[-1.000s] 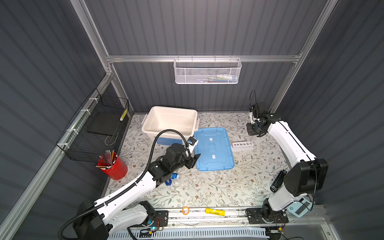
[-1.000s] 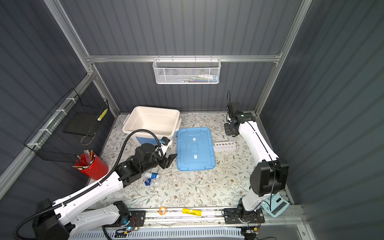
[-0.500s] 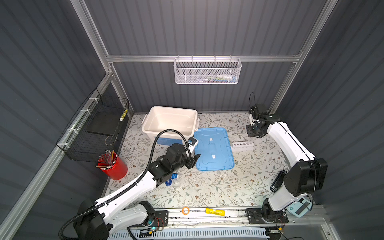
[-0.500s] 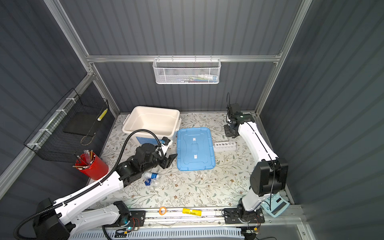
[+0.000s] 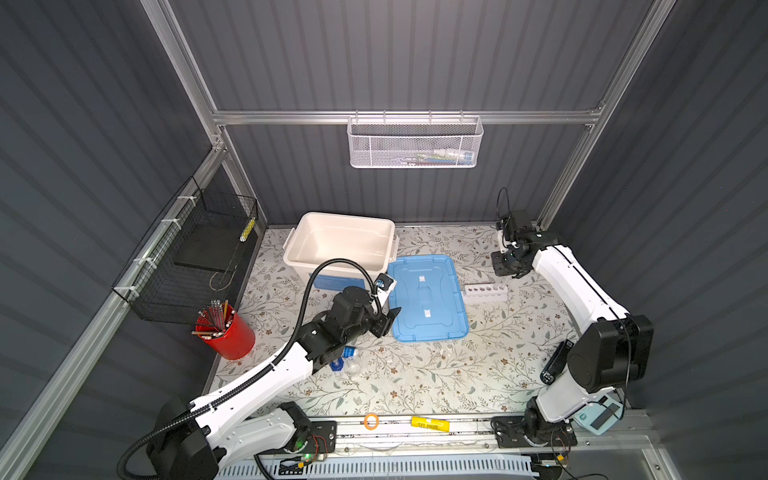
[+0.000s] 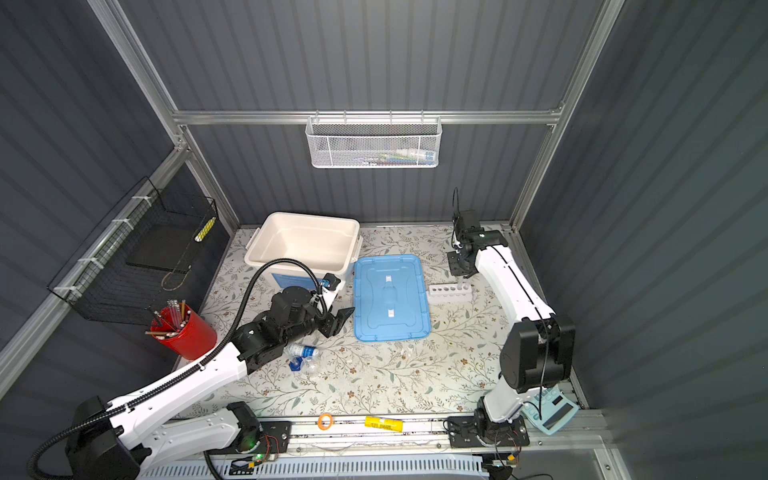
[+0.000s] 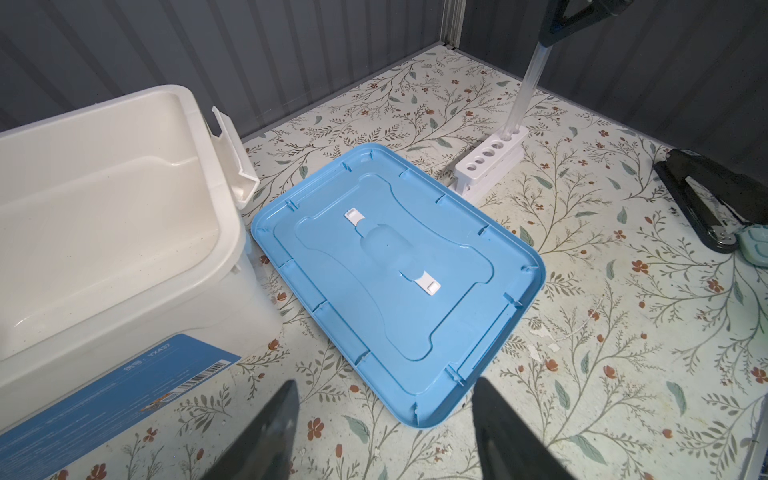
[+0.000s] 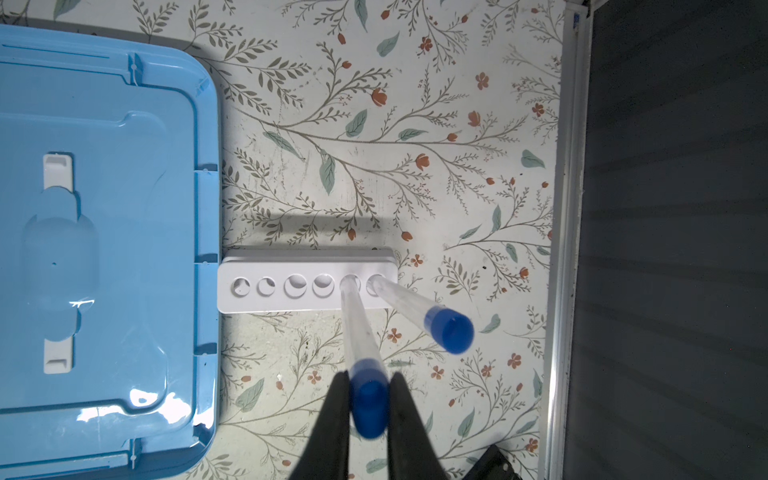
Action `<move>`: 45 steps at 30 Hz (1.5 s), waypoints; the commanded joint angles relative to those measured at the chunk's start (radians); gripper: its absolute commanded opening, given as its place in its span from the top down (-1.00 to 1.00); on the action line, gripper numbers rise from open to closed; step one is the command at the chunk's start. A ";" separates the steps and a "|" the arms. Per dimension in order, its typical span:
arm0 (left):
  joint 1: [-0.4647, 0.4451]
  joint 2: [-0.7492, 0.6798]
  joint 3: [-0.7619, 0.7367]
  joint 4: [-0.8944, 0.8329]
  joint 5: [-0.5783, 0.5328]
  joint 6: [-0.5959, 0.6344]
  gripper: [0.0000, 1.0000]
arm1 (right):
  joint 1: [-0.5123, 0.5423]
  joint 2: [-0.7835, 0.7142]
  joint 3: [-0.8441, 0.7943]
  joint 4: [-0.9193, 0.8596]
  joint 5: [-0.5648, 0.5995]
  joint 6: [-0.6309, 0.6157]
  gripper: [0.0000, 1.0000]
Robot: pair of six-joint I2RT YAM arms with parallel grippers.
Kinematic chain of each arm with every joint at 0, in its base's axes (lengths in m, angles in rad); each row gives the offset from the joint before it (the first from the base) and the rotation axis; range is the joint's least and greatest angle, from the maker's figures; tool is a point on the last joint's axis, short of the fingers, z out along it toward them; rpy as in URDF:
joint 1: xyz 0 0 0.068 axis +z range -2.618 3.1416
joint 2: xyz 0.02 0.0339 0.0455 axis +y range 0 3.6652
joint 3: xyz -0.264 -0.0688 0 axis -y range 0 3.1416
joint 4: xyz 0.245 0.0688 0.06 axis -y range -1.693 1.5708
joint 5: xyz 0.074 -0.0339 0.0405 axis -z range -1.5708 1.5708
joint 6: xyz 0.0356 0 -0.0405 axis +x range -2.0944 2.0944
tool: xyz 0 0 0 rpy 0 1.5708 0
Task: Organize the chemistry lab equipment
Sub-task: 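Lower the blue-capped tube into a rack hole beside the first tube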
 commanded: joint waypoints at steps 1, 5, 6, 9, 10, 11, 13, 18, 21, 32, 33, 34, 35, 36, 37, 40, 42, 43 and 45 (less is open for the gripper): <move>0.005 0.009 0.032 -0.017 -0.003 0.017 -0.32 | -0.007 0.001 -0.014 0.009 -0.016 -0.001 0.95; 0.006 0.009 0.036 -0.022 -0.002 0.018 -0.32 | -0.013 0.002 -0.020 0.019 -0.026 -0.003 0.95; 0.007 0.011 0.035 -0.022 -0.002 0.018 -0.32 | -0.015 0.002 -0.023 0.022 -0.026 -0.004 0.95; 0.007 0.014 0.038 -0.024 -0.003 0.019 -0.32 | -0.022 0.004 -0.030 0.028 -0.034 -0.002 0.95; 0.007 0.016 0.041 -0.026 -0.003 0.018 -0.32 | -0.024 0.005 -0.032 0.028 -0.037 -0.001 0.95; 0.007 0.016 0.041 -0.026 -0.002 0.020 -0.32 | -0.024 0.007 -0.033 0.031 -0.040 -0.001 0.94; 0.009 0.018 0.045 -0.029 -0.001 0.021 -0.32 | -0.026 0.008 -0.035 0.033 -0.044 -0.001 0.94; 0.010 0.020 0.050 -0.035 -0.003 0.023 -0.32 | -0.027 0.015 -0.035 0.038 -0.049 -0.004 0.93; 0.011 0.020 0.051 -0.037 -0.005 0.022 -0.32 | -0.027 0.019 -0.037 0.040 -0.052 -0.006 0.93; 0.013 0.021 0.048 -0.037 -0.004 0.023 -0.32 | -0.027 0.030 -0.042 0.047 -0.057 -0.004 0.88; 0.013 0.021 0.048 -0.037 -0.005 0.024 -0.32 | -0.027 0.031 -0.042 0.047 -0.057 -0.004 0.88; 0.013 0.023 0.048 -0.037 -0.004 0.023 -0.32 | -0.027 0.033 -0.041 0.047 -0.056 -0.005 0.88; 0.013 0.020 0.047 -0.037 -0.004 0.023 -0.32 | -0.027 0.033 -0.042 0.046 -0.056 -0.004 0.88; 0.014 0.020 0.046 -0.037 -0.004 0.023 -0.32 | -0.027 0.032 -0.041 0.046 -0.058 -0.004 0.88; 0.014 0.019 0.047 -0.037 -0.004 0.023 -0.32 | -0.027 0.032 -0.041 0.047 -0.059 -0.004 0.88; 0.014 0.018 0.046 -0.037 -0.004 0.023 -0.32 | -0.027 0.033 -0.041 0.046 -0.056 -0.006 0.87; 0.014 0.018 0.045 -0.037 -0.004 0.022 -0.32 | -0.027 0.033 -0.043 0.047 -0.057 -0.004 0.86; 0.014 0.017 0.045 -0.038 -0.005 0.022 -0.32 | -0.027 0.033 -0.044 0.048 -0.057 -0.004 0.86; 0.014 0.017 0.045 -0.038 -0.006 0.023 -0.32 | -0.027 0.034 -0.046 0.049 -0.059 -0.004 0.84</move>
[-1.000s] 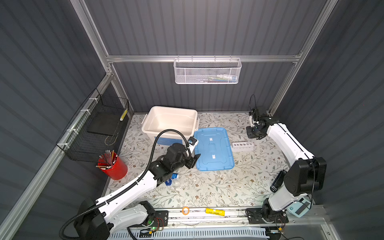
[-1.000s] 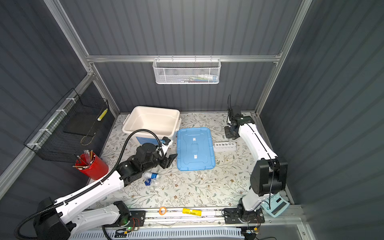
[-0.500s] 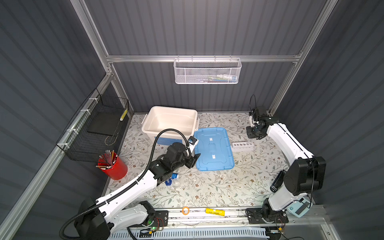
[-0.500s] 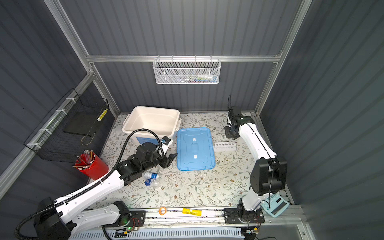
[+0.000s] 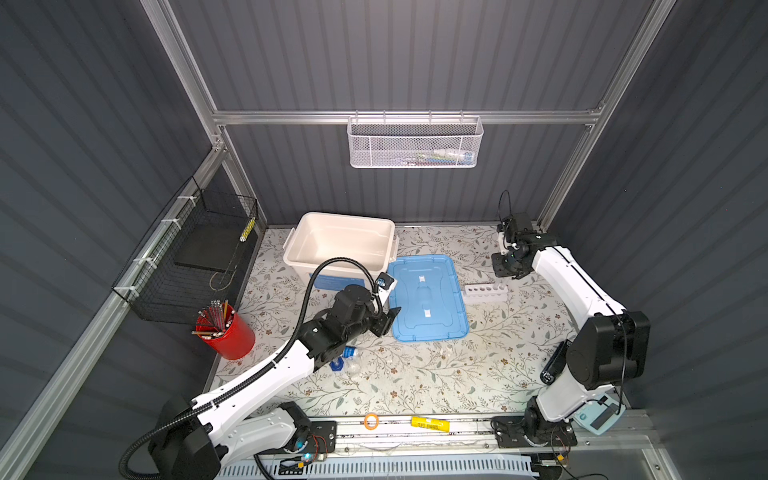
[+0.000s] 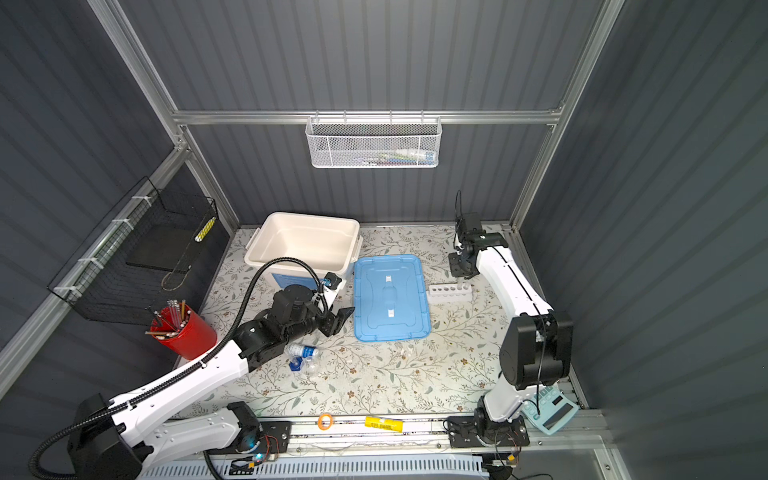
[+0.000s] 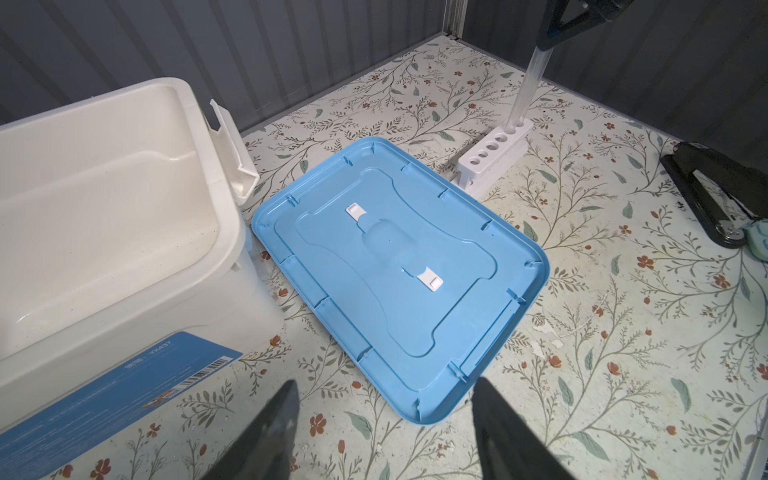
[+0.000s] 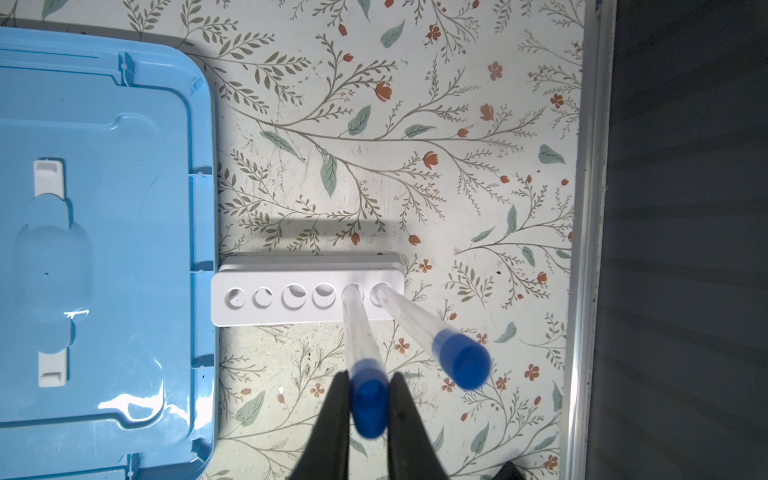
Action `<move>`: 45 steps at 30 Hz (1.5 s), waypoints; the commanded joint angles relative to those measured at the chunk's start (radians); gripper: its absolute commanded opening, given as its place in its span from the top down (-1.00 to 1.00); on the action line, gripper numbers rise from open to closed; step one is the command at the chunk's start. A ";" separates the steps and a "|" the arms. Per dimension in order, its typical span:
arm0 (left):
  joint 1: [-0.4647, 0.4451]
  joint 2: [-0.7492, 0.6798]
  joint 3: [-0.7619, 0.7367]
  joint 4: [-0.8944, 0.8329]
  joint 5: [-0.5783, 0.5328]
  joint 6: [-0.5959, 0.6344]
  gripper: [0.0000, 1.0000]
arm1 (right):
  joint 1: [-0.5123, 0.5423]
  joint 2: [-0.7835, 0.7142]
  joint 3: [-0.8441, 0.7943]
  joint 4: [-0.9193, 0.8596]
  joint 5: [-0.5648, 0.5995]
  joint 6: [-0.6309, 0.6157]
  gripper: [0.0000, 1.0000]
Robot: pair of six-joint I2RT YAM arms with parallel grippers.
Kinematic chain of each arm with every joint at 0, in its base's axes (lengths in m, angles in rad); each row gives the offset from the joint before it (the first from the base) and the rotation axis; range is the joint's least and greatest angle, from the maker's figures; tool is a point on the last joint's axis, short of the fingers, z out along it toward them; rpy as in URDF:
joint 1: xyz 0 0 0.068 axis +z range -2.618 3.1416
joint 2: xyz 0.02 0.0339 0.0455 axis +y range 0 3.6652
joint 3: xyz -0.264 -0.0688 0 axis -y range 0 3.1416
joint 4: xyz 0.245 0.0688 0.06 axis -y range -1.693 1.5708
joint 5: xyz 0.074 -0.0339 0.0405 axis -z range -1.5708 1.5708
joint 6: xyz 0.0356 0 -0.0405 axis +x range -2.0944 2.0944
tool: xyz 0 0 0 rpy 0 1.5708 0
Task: Organize the chemistry lab equipment
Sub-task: 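Lower the blue-capped tube into a rack hole beside the first tube, then open the right gripper to release the tube in the rack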
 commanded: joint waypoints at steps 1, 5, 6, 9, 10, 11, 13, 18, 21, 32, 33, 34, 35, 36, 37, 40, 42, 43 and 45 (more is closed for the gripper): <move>0.008 0.000 0.027 -0.016 -0.005 0.019 -0.32 | -0.001 0.016 -0.012 0.003 -0.021 -0.003 0.84; 0.008 0.000 0.028 -0.017 -0.006 0.019 -0.32 | -0.001 0.019 -0.014 0.005 -0.021 -0.003 0.83; 0.008 -0.002 0.027 -0.017 -0.005 0.019 -0.32 | -0.001 0.019 -0.014 0.005 -0.021 -0.003 0.82; 0.008 0.000 0.028 -0.017 -0.005 0.019 -0.32 | -0.001 0.019 -0.014 0.007 -0.022 -0.003 0.82; 0.008 0.001 0.028 -0.017 -0.006 0.018 -0.32 | -0.001 0.020 -0.015 0.008 -0.022 -0.004 0.82; 0.008 0.001 0.028 -0.017 -0.005 0.020 -0.32 | -0.001 0.021 -0.015 0.006 -0.020 -0.004 0.81; 0.009 0.001 0.027 -0.016 -0.006 0.019 -0.32 | -0.001 0.021 -0.017 0.007 -0.017 -0.003 0.80; 0.009 0.001 0.027 -0.017 -0.005 0.019 -0.32 | -0.002 0.021 -0.015 0.008 -0.018 -0.001 0.73; 0.009 0.000 0.027 -0.017 -0.006 0.019 -0.32 | -0.001 0.022 -0.014 0.008 -0.020 -0.003 0.63; 0.009 -0.001 0.027 -0.017 -0.005 0.021 -0.32 | -0.001 0.016 -0.009 0.004 -0.020 0.001 0.50; 0.010 -0.003 0.027 -0.017 -0.006 0.021 -0.32 | -0.002 0.015 -0.009 0.003 -0.020 0.001 0.50; 0.010 -0.003 0.027 -0.017 -0.007 0.021 -0.32 | -0.002 0.013 -0.007 0.002 -0.020 0.001 0.50; 0.011 -0.003 0.027 -0.017 -0.007 0.021 -0.32 | -0.002 0.012 -0.005 0.001 -0.021 0.001 0.50; 0.011 -0.002 0.027 -0.017 -0.007 0.021 -0.32 | -0.001 0.008 -0.002 -0.002 -0.021 0.001 0.50; 0.011 -0.003 0.027 -0.017 -0.007 0.021 -0.32 | -0.002 0.005 0.002 -0.003 -0.020 0.001 0.50; 0.011 -0.002 0.027 -0.017 -0.008 0.022 -0.32 | -0.001 -0.006 0.024 -0.018 -0.020 0.001 0.47; 0.011 -0.003 0.029 -0.016 -0.007 0.025 -0.32 | -0.002 -0.017 0.036 -0.023 -0.022 0.001 0.46; 0.012 -0.002 0.029 -0.016 -0.008 0.022 -0.32 | -0.001 -0.023 0.045 -0.027 -0.021 0.001 0.45; 0.012 -0.004 0.030 -0.014 -0.008 0.022 -0.32 | -0.001 -0.030 0.057 -0.036 -0.023 0.001 0.44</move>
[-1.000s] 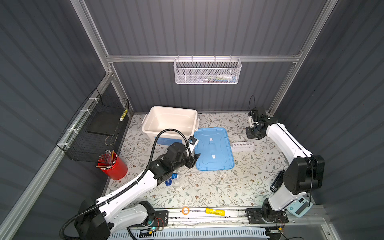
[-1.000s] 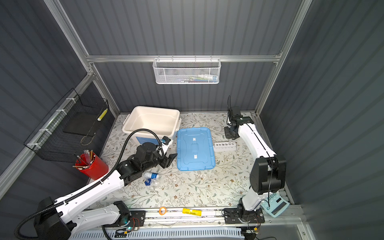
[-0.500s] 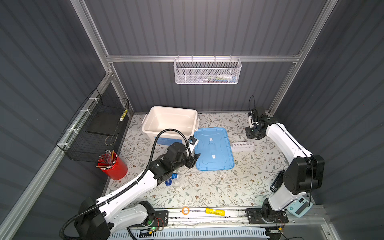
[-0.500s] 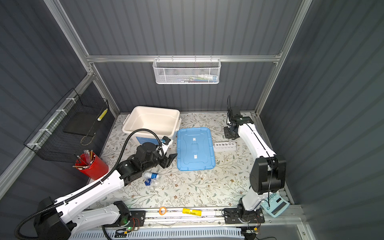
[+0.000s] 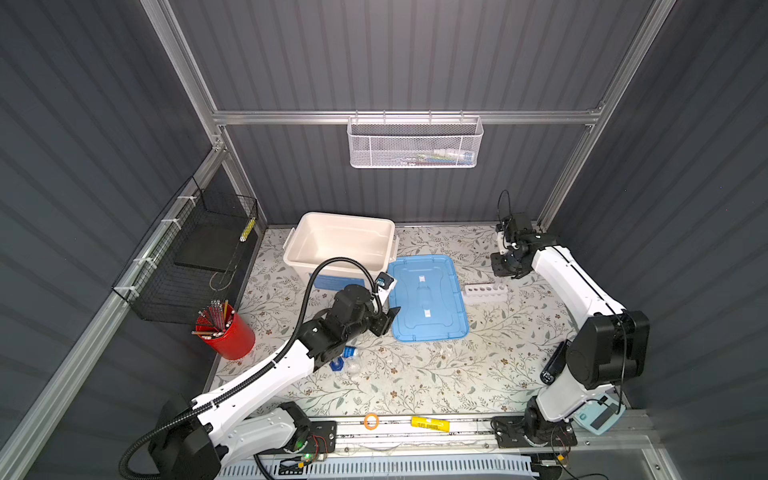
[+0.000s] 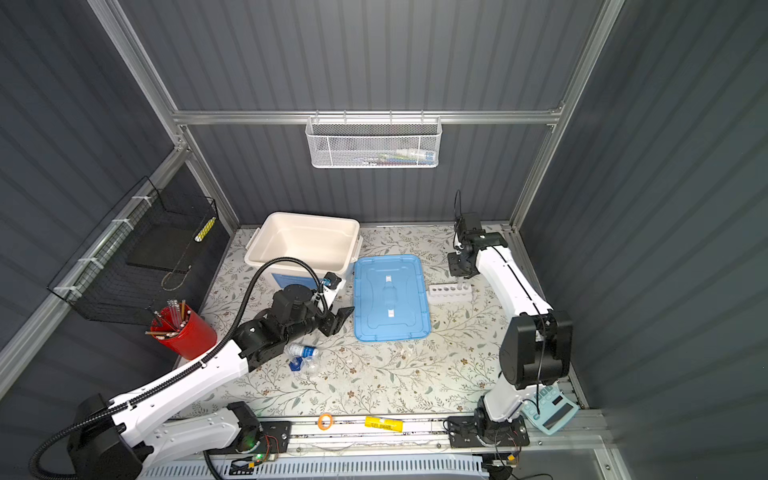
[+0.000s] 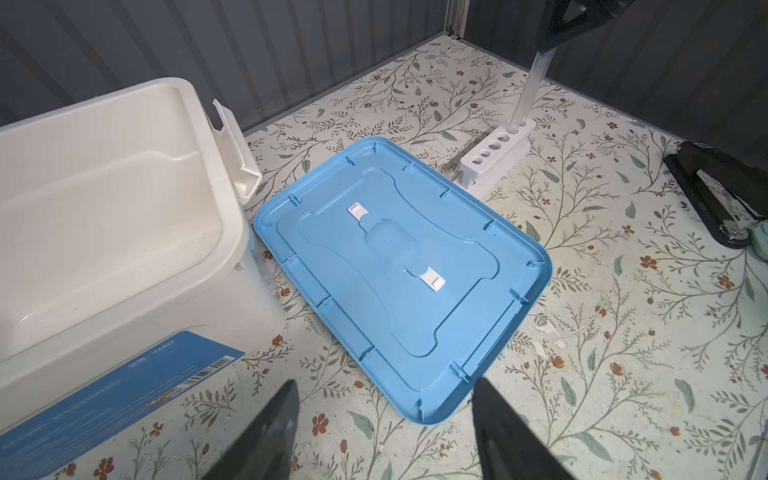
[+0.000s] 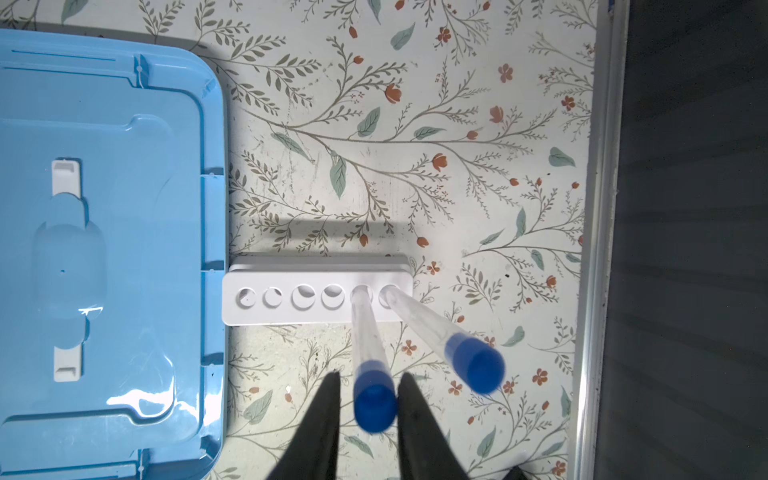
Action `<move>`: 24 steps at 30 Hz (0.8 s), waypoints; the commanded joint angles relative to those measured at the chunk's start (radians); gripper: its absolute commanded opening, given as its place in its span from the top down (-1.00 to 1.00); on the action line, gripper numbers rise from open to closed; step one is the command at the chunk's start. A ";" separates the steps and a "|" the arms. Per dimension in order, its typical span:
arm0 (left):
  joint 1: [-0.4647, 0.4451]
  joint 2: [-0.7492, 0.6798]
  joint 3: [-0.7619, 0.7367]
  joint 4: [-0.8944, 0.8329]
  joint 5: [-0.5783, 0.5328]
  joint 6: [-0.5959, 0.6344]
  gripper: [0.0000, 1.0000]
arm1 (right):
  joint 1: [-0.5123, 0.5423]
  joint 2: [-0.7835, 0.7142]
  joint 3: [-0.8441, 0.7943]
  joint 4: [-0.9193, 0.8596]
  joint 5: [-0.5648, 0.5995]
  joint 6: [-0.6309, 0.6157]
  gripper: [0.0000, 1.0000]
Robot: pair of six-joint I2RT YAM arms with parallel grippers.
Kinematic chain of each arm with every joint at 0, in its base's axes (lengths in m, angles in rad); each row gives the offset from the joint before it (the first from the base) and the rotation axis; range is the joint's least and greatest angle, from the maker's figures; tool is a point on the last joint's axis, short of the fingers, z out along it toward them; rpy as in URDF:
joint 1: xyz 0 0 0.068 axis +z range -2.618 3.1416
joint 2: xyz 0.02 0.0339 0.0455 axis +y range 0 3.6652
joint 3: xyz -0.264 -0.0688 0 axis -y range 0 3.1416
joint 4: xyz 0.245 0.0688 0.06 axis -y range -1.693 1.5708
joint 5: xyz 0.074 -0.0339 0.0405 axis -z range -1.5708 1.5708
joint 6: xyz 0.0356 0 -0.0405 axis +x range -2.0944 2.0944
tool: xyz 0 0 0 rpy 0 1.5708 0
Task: Organize the chemistry lab equipment
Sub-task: 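Open the right gripper to release the tube in the rack, then lift the right gripper away while the left gripper moves toward the white bin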
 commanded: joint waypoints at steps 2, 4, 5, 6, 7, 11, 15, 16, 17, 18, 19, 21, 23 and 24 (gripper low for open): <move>0.006 -0.007 0.030 -0.014 -0.005 0.019 -0.32 | -0.001 -0.039 0.052 -0.036 -0.001 0.000 0.43; 0.008 -0.011 0.030 -0.013 -0.005 0.019 -0.32 | -0.001 -0.046 0.058 -0.039 -0.004 0.000 0.41; 0.009 -0.012 0.031 -0.013 -0.005 0.020 -0.32 | -0.001 -0.050 0.061 -0.040 -0.004 0.000 0.41; 0.009 -0.014 0.031 -0.014 -0.006 0.019 -0.32 | -0.001 -0.053 0.065 -0.042 -0.005 0.000 0.41; 0.010 -0.016 0.031 -0.013 -0.007 0.019 -0.32 | -0.001 -0.055 0.072 -0.047 -0.006 0.002 0.41; 0.019 -0.023 0.033 -0.014 -0.006 0.015 -0.32 | 0.005 -0.066 0.108 -0.061 -0.023 0.006 0.39; 0.029 -0.029 0.065 -0.040 0.011 0.012 -0.32 | 0.033 -0.074 0.165 -0.085 -0.008 0.021 0.27; 0.036 -0.035 0.074 -0.045 0.013 0.011 -0.32 | 0.044 -0.078 0.182 -0.089 -0.003 0.026 0.25; 0.042 -0.040 0.082 -0.048 0.017 0.010 -0.32 | 0.054 -0.082 0.197 -0.090 -0.001 0.030 0.23; 0.052 -0.046 0.092 -0.052 0.026 0.007 -0.32 | 0.065 -0.086 0.219 -0.091 -0.003 0.037 0.20; 0.066 -0.049 0.105 -0.058 0.037 0.004 -0.33 | 0.078 -0.089 0.239 -0.092 -0.005 0.041 0.17; 0.090 -0.050 0.123 -0.064 0.058 -0.005 -0.33 | 0.105 -0.094 0.275 -0.092 -0.004 0.045 0.11; 0.112 -0.054 0.132 -0.063 0.078 -0.018 -0.33 | 0.130 -0.094 0.304 -0.090 -0.015 0.053 0.07; 0.125 -0.052 0.133 -0.063 0.088 -0.026 -0.33 | 0.144 -0.094 0.311 -0.086 -0.028 0.055 0.04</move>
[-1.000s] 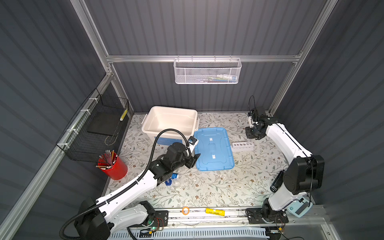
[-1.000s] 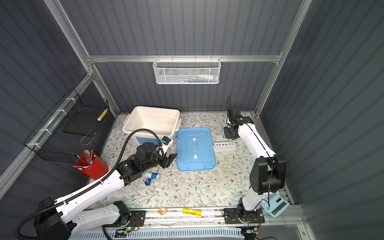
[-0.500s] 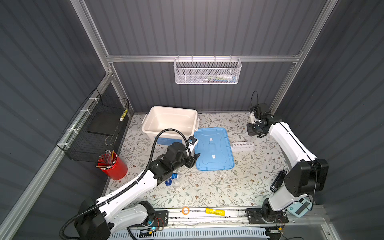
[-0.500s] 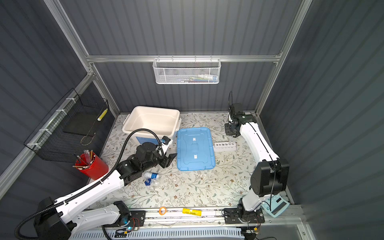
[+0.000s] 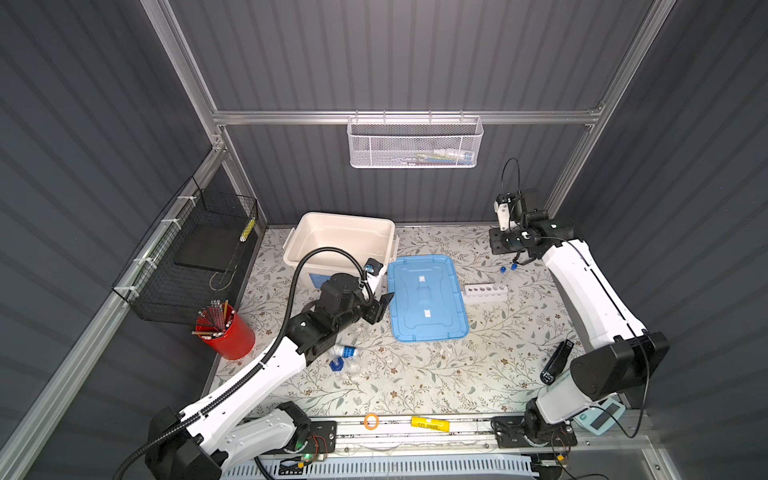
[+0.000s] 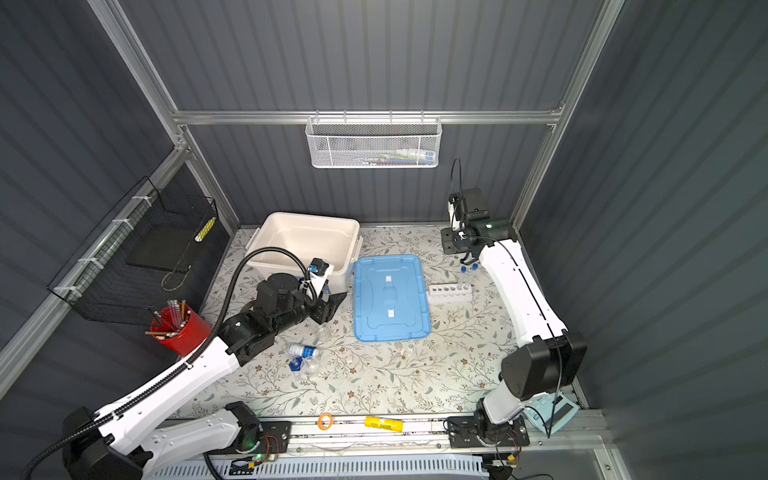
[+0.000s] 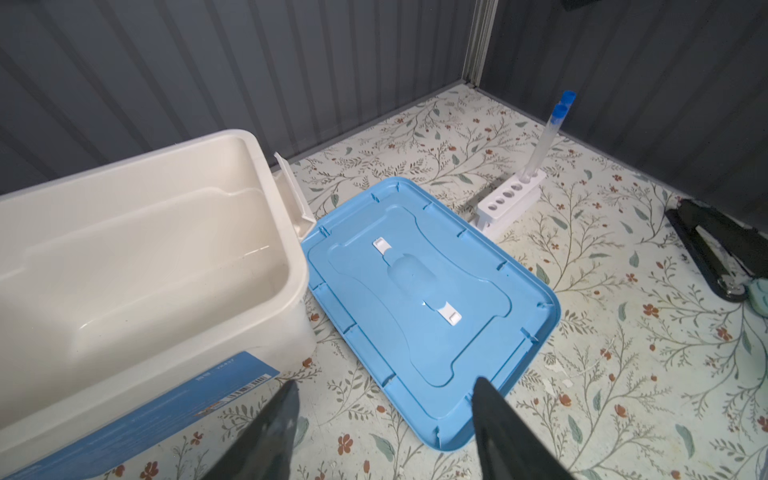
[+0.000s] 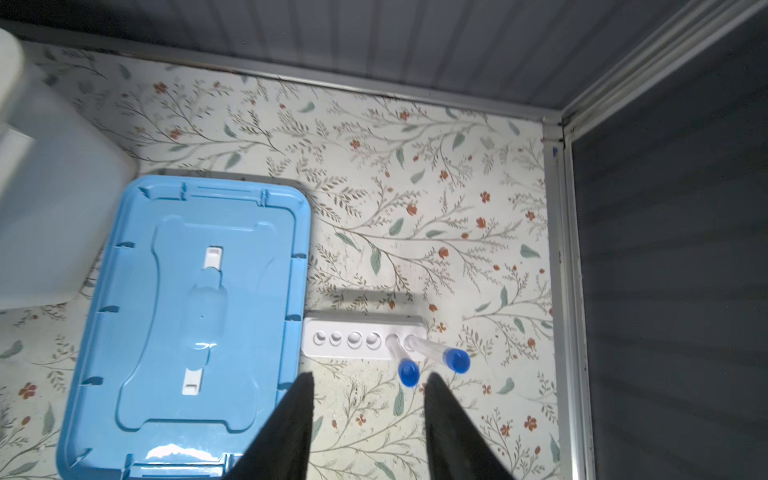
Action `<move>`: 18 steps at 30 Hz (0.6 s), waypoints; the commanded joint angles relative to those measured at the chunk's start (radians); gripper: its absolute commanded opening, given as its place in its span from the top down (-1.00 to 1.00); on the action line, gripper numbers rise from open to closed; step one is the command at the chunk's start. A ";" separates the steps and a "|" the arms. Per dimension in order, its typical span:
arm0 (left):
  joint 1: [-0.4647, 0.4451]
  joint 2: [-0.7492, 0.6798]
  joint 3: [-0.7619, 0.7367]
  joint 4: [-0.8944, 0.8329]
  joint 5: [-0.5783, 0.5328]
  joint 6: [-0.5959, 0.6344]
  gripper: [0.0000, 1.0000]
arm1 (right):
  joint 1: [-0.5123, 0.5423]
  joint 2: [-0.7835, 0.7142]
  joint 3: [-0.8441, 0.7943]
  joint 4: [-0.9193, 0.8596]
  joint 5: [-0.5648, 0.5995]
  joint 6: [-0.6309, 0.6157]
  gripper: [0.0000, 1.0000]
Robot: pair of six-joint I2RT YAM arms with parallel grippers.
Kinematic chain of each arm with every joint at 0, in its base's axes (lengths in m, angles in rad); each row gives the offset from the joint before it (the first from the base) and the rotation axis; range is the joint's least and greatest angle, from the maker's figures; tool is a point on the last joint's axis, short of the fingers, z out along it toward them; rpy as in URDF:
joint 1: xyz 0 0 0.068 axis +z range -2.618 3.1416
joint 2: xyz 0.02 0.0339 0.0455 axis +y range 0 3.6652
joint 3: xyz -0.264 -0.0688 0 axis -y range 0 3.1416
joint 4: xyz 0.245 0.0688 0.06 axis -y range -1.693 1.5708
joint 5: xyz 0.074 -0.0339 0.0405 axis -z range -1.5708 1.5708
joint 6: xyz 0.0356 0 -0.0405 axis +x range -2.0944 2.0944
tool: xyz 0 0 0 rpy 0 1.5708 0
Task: Organize the chemistry lab equipment
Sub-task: 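Lift the right gripper away while the left gripper moves toward the white bin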
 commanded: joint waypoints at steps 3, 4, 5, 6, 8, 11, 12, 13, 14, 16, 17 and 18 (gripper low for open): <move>0.061 -0.018 0.037 -0.022 0.065 -0.035 -0.33 | 0.059 -0.017 0.038 -0.004 -0.051 0.029 -0.02; 0.075 -0.020 0.039 -0.023 0.072 -0.040 -0.33 | 0.073 -0.014 0.038 -0.004 -0.061 0.029 -0.04; 0.095 -0.022 0.043 -0.027 0.080 -0.044 -0.33 | 0.084 -0.011 0.039 -0.005 -0.064 0.032 -0.05; 0.114 -0.024 0.046 -0.031 0.092 -0.049 -0.33 | 0.092 -0.009 0.033 -0.004 -0.072 0.036 -0.05; 0.166 -0.026 0.052 -0.036 0.130 -0.062 -0.33 | 0.108 -0.015 0.002 0.007 -0.100 0.057 -0.06; 0.248 -0.029 0.059 -0.036 0.184 -0.087 -0.33 | 0.143 -0.030 -0.075 0.049 -0.157 0.081 -0.06; 0.275 -0.026 0.060 -0.035 0.206 -0.097 -0.33 | 0.153 -0.031 -0.097 0.056 -0.173 0.088 -0.07; 0.305 -0.023 0.063 -0.035 0.230 -0.111 -0.33 | 0.165 -0.031 -0.119 0.058 -0.182 0.097 -0.07; 0.330 -0.019 0.064 -0.035 0.251 -0.123 -0.33 | 0.172 -0.032 -0.138 0.060 -0.179 0.108 -0.07; 0.375 -0.015 0.055 -0.027 0.290 -0.149 -0.33 | 0.180 -0.040 -0.203 0.081 -0.196 0.135 -0.07; 0.391 -0.012 0.052 -0.024 0.304 -0.159 -0.33 | 0.186 -0.045 -0.237 0.098 -0.201 0.149 -0.07; 0.402 -0.007 0.050 -0.024 0.315 -0.166 -0.33 | 0.191 -0.046 -0.263 0.110 -0.206 0.158 -0.08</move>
